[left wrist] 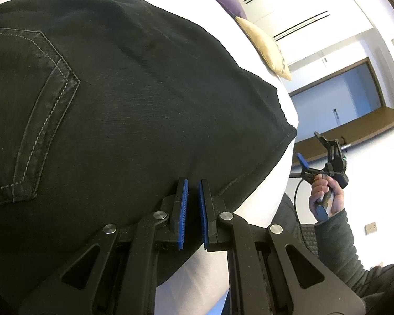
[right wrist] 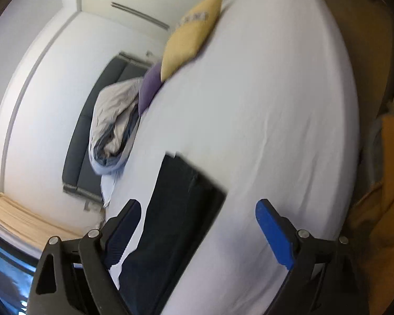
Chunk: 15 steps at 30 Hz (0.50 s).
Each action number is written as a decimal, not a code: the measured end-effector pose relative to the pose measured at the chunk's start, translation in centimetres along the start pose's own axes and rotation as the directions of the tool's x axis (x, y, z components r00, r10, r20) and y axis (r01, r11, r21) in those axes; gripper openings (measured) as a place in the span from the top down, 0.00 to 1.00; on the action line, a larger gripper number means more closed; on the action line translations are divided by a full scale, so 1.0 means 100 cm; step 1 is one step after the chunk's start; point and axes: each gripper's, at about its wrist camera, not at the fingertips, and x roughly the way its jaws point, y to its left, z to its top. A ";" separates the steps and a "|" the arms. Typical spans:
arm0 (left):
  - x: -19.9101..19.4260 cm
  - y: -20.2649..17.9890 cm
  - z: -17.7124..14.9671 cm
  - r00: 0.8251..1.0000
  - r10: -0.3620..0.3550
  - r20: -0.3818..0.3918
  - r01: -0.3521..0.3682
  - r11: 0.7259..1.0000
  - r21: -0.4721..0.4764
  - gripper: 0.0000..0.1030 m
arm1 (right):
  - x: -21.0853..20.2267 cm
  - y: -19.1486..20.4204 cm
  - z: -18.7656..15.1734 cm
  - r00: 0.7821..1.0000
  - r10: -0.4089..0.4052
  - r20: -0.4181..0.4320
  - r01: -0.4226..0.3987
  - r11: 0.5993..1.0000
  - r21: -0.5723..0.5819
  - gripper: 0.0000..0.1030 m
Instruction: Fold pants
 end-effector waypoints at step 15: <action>-0.013 0.016 -0.001 1.000 -0.010 0.001 0.010 1.000 -0.005 0.92 | 0.040 -0.001 -0.016 0.995 0.083 -0.055 -0.075 0.988 0.133 0.31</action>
